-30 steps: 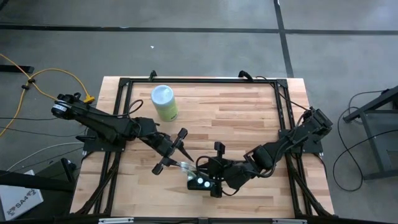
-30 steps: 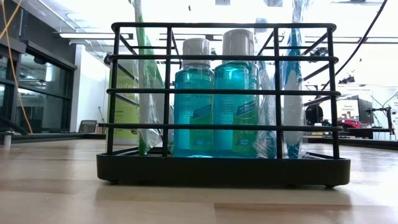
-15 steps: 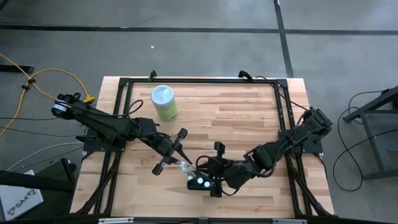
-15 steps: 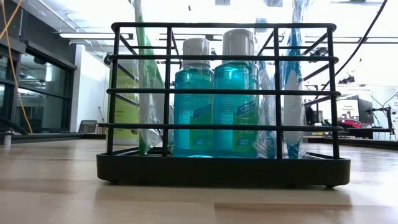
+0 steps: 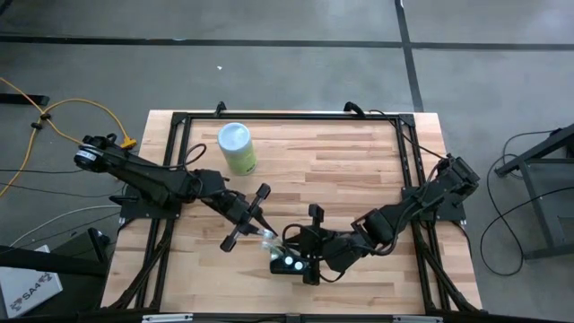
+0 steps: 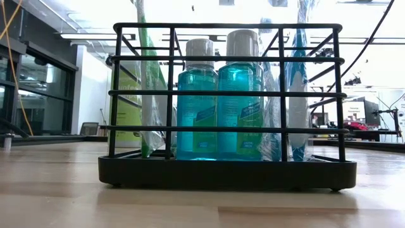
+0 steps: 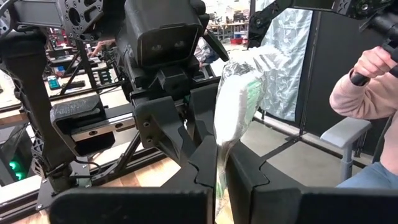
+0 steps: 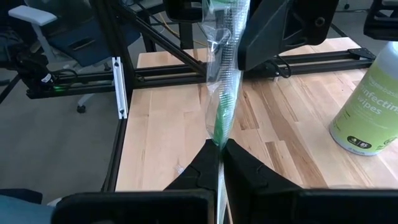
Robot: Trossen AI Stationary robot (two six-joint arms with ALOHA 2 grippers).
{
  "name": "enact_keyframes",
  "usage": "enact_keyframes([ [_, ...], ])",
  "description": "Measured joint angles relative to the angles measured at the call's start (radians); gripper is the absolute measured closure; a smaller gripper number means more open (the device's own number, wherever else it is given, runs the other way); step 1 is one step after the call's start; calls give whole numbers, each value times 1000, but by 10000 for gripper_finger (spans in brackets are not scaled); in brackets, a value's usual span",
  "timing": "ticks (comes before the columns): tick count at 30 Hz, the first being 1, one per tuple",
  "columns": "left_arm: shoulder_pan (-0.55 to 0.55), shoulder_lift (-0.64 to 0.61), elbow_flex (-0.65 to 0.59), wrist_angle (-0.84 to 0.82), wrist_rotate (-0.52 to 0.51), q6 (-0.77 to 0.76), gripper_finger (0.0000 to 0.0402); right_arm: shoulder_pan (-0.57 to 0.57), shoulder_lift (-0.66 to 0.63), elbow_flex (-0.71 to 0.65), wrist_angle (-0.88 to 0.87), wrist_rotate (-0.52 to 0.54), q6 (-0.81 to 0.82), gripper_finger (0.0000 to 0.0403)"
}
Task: Pick & Place toothbrushing station
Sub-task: Put the green toothbrush into the mesh organizer
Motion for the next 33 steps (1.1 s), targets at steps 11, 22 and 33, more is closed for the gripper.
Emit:
enact_keyframes([
  [11,-18,0,0,0,-31,4,396,1,0,0,1,-1,-5,364],
  [22,-18,0,0,-3,-31,-4,397,0,0,0,1,1,-6,326],
  [33,-18,0,0,-6,-34,-4,397,0,0,0,2,-3,-6,287],
])
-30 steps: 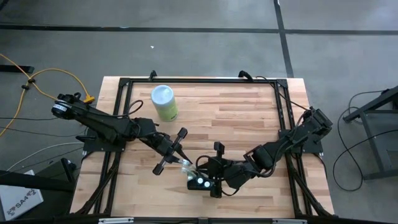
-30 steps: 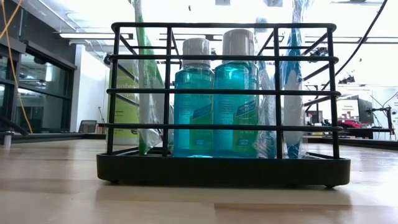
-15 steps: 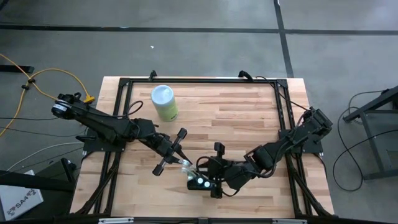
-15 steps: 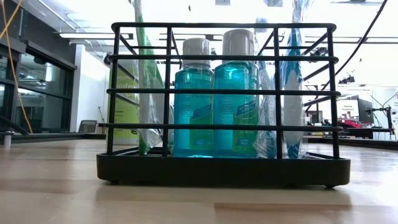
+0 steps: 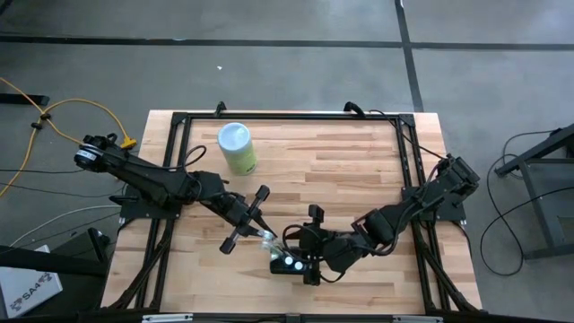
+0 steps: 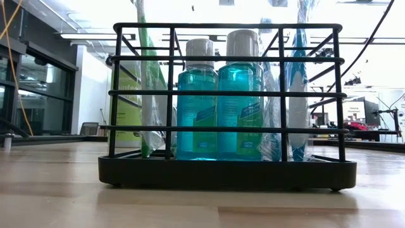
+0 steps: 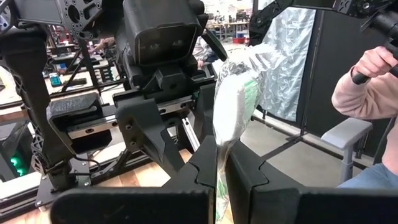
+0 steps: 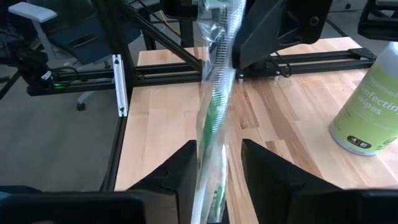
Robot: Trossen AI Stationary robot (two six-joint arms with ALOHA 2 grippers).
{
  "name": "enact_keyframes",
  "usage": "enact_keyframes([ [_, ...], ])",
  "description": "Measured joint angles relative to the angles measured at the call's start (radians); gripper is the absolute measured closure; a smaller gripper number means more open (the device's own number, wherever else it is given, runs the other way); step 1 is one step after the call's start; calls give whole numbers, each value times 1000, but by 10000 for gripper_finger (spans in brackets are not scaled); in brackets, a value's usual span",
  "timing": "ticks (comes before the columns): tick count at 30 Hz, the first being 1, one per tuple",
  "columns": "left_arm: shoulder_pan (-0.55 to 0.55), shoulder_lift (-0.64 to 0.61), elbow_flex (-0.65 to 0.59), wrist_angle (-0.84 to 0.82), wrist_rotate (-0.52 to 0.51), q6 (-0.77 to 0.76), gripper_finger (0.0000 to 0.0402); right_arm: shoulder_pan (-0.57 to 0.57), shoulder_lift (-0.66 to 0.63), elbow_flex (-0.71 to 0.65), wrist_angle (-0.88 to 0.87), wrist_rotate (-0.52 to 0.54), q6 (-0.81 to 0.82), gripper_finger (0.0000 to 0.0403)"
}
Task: Pick & Place toothbrushing station
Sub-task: Put the green toothbrush into the mesh organizer
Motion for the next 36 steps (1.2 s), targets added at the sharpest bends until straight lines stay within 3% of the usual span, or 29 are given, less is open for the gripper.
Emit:
enact_keyframes([
  [19,1,0,0,-7,-6,-45,398,-19,-39,-1,-38,-16,-26,286],
  [24,0,0,0,4,-102,-66,398,-10,-92,-2,-83,-7,-18,286],
  [36,8,0,0,64,-130,-56,398,40,-165,0,-257,44,89,286],
])
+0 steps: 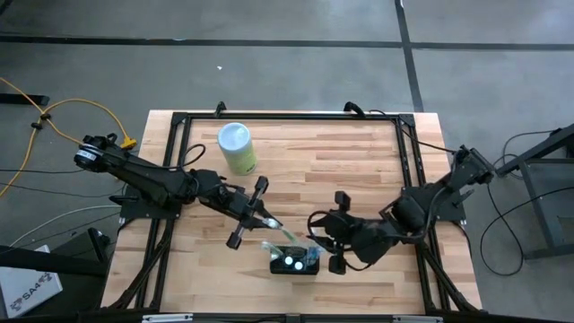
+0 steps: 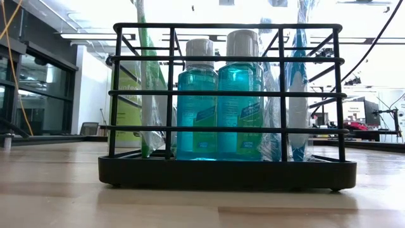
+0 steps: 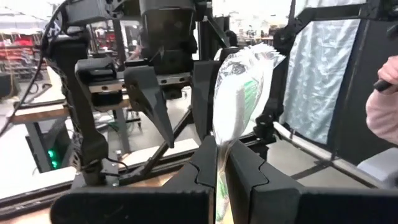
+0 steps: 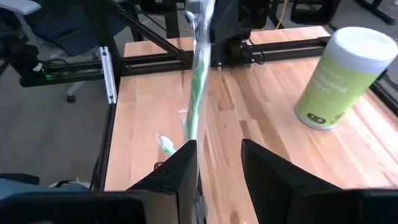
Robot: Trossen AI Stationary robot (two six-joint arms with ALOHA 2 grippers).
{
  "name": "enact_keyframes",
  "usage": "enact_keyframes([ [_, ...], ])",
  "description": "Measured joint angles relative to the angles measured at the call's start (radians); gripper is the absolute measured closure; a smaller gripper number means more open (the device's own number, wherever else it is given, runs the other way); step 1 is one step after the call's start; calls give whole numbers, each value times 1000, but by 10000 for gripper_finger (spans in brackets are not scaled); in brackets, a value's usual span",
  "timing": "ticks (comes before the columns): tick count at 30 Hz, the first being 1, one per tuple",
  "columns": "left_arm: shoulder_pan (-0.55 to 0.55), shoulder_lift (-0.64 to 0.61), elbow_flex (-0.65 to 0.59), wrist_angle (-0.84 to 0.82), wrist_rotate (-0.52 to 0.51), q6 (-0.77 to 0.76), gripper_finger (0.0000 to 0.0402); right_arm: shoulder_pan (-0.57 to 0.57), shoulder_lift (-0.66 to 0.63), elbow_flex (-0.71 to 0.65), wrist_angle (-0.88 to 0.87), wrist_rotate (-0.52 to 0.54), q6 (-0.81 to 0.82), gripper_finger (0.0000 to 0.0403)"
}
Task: Pick & Place toothbrushing station
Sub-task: Put the green toothbrush into the mesh organizer
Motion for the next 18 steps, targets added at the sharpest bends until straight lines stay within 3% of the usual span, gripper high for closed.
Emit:
enact_keyframes([
  [8,12,0,36,-39,-24,15,398,19,-2,0,-61,22,65,286],
  [18,21,0,164,-303,-24,14,398,24,-2,0,-158,14,181,286],
])
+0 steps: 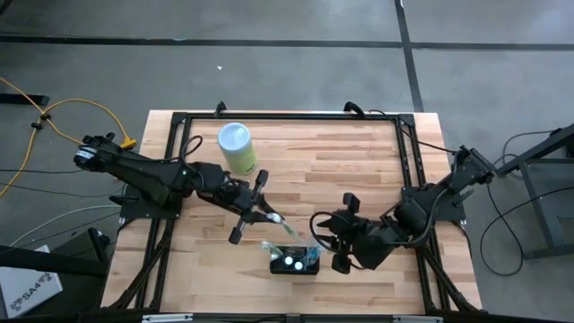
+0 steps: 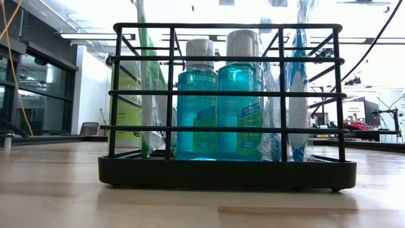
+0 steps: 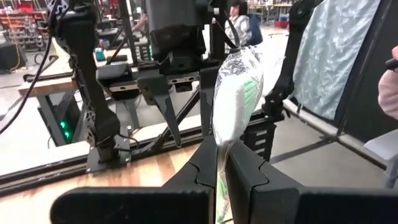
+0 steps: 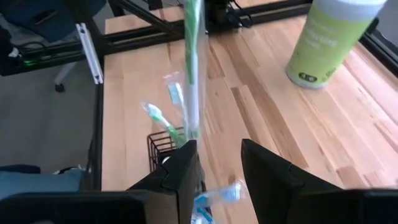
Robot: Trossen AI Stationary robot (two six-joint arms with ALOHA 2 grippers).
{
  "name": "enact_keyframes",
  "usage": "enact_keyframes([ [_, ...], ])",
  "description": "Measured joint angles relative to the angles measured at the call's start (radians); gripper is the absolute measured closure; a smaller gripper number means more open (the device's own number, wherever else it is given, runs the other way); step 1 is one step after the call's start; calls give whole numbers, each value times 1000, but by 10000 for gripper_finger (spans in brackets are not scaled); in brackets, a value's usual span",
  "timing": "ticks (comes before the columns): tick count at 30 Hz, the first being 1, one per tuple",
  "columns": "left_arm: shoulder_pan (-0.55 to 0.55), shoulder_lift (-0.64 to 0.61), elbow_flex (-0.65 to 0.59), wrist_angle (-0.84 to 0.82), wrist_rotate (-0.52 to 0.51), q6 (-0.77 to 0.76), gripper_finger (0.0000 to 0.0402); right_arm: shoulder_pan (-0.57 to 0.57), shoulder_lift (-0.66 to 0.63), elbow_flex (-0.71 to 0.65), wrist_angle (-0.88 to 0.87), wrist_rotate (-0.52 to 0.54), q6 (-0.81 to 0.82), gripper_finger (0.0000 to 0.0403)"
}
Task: Pick & Place toothbrushing station
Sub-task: Put the green toothbrush into the mesh organizer
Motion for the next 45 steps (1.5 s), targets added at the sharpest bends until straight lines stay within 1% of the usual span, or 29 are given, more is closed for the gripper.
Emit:
enact_keyframes([
  [4,1,0,5,-43,-19,-9,398,13,0,0,-38,3,43,286],
  [10,1,0,35,-163,-154,-35,398,46,0,0,-102,6,138,286],
  [14,0,0,74,-212,-157,-37,398,73,0,0,-168,37,224,286],
  [18,-5,0,120,-323,-157,-59,398,97,0,0,-241,78,313,286],
  [22,-5,1,121,-375,-141,-94,398,118,0,0,-302,119,383,286],
  [26,-5,5,121,-361,-11,-119,398,130,0,0,-345,142,434,286],
  [28,-9,14,121,-349,19,-130,398,130,0,0,-360,147,452,286],
  [35,-43,84,121,-291,20,-73,398,130,0,0,-376,160,471,286],
  [39,-57,110,121,-239,-30,-13,398,130,0,0,-376,159,472,286],
  [45,-56,118,120,-234,-36,-18,398,130,1,0,-376,155,472,286],
])
